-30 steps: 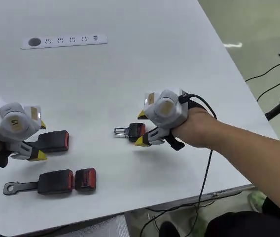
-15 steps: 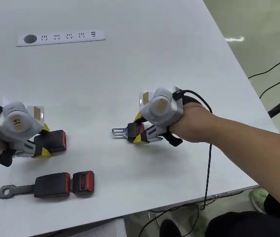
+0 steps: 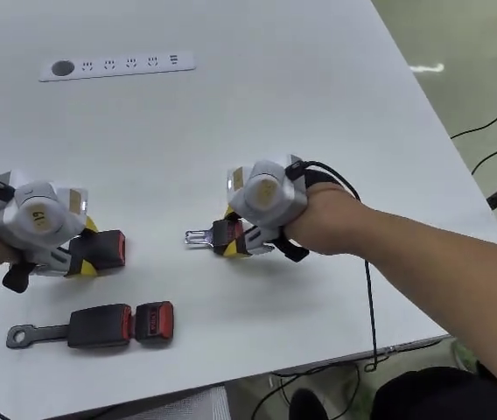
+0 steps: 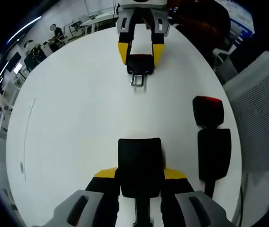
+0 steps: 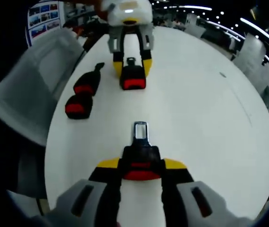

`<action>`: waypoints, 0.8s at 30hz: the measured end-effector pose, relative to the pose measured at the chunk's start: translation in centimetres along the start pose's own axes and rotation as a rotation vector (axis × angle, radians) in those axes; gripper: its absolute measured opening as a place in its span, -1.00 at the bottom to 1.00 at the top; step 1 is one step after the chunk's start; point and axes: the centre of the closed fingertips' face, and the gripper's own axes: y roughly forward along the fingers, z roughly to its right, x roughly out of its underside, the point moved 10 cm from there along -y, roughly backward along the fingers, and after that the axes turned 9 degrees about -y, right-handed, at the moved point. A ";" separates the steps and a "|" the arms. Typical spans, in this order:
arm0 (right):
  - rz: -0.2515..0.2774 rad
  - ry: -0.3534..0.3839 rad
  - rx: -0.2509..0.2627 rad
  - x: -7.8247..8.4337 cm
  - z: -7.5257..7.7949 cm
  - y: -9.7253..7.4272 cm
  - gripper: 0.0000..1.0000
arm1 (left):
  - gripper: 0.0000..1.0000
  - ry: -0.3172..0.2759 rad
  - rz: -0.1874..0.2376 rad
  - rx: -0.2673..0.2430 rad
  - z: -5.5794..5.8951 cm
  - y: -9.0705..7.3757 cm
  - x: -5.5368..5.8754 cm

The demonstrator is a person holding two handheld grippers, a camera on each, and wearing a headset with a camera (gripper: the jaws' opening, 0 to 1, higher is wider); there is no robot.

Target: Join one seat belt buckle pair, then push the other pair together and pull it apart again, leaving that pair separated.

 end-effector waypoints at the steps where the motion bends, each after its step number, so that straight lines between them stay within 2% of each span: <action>1: 0.000 -0.005 0.004 -0.4 -0.1 0.2 -0.38 | -0.33 0.003 -0.001 0.000 0.0 0.0 0.0; 4: 0.009 -0.011 0.012 -1.9 -0.3 1.1 -0.38 | -0.33 0.012 -0.005 0.000 0.1 0.0 -0.1; 15: 0.020 -0.033 0.015 -5.6 0.2 3.6 -0.38 | -0.34 0.026 -0.022 0.003 0.1 0.1 -0.3; 20: 0.014 -0.050 0.017 -6.4 0.6 3.9 -0.38 | -0.33 0.024 -0.035 0.008 0.0 0.2 -0.5; 24: 0.016 -0.059 0.013 -6.2 0.7 3.8 -0.38 | -0.34 0.015 -0.029 0.006 0.0 0.2 -0.4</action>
